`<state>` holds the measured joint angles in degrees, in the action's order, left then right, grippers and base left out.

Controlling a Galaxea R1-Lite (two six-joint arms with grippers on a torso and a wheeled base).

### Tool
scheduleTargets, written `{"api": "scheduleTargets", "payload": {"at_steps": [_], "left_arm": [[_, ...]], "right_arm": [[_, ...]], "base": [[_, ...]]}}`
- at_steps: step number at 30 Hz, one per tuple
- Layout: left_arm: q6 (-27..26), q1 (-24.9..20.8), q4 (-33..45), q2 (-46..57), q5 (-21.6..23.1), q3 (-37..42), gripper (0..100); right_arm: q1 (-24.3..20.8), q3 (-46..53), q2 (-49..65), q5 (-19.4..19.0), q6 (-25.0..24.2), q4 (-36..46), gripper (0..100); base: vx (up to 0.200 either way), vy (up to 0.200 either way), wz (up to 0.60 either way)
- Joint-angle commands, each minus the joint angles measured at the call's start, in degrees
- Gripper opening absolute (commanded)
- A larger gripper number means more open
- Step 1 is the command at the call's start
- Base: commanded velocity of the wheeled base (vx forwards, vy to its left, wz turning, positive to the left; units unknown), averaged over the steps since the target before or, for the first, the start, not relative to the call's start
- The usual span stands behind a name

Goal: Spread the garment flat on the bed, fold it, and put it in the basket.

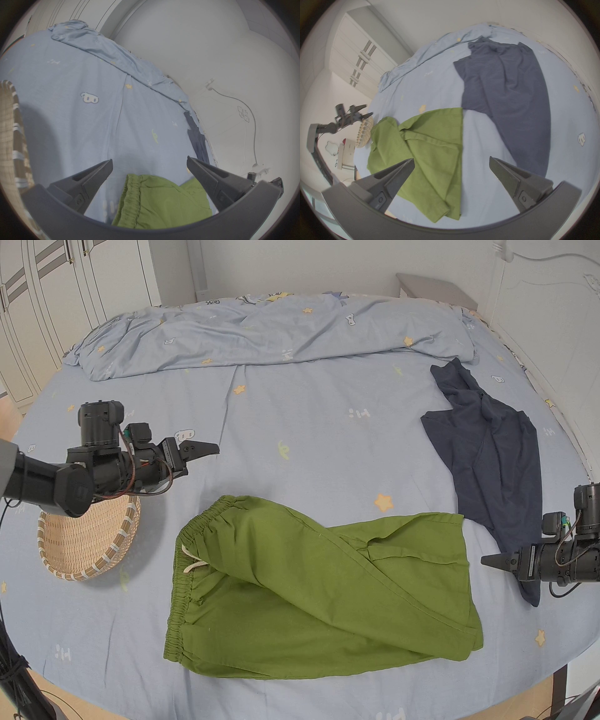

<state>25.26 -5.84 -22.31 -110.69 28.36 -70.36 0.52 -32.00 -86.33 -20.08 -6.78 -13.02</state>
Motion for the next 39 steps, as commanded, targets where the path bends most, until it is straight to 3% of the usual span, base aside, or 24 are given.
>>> {"api": "scheduleTargets", "payload": {"at_steps": [1,8,26,36,37,39], "left_arm": [[-0.39,-1.63,2.62,-12.88,-0.32,-8.03,100],[0.05,-2.16,3.68,-15.26,-0.23,-8.83,100],[-0.39,-2.16,3.85,-5.06,1.53,1.63,100],[-0.65,-2.33,4.29,-4.89,1.53,3.66,100],[-0.65,-2.42,4.20,-4.97,1.53,3.83,0],[-0.74,-2.42,4.12,-5.33,1.53,3.83,0]], "right_arm": [[-4.57,-1.84,6.00,-4.09,0.63,4.49,100],[-4.48,-1.84,5.74,-4.09,0.80,4.49,100],[-3.95,-1.75,5.30,-3.92,0.98,4.41,100],[-4.13,-1.49,4.60,-3.92,1.07,4.32,100],[-4.13,-1.49,4.51,-3.92,1.07,4.32,100],[-4.22,-1.49,4.51,-3.92,1.07,4.32,100]], "base": [[0.000,0.000,0.00],[0.000,0.000,0.00],[0.000,0.000,0.00],[0.000,0.000,0.00],[0.000,0.000,0.00],[0.000,0.000,0.00]]}}
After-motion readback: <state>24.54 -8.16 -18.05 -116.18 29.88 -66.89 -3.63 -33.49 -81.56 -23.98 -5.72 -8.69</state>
